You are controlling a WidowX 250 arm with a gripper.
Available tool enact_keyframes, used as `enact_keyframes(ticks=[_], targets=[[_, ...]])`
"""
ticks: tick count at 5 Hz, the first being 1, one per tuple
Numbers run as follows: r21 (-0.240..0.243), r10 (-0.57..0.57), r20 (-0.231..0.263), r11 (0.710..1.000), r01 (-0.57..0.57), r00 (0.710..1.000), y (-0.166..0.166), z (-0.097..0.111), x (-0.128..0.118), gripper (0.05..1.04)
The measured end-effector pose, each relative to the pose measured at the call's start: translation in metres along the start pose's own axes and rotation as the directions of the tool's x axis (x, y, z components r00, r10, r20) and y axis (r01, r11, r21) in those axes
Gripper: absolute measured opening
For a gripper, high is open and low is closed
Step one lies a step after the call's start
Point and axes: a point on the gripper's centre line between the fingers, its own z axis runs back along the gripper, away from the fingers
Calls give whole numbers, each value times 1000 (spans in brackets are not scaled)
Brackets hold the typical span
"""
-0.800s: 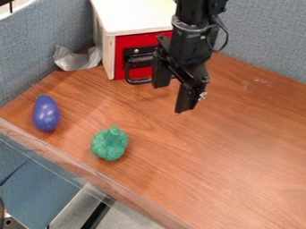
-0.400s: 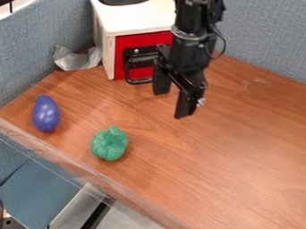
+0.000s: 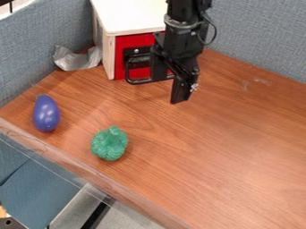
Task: Opened the drawer
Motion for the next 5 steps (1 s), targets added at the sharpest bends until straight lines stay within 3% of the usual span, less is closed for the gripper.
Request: enact_keyframes(ticks=[1,4,5], targets=[[13,-33,20,999,32,999,17,-4,7,999],[98,-80,-19,992,82,997,39,-27,12,999],[123,-73,-6,990,73,997,44,-32,17,999]])
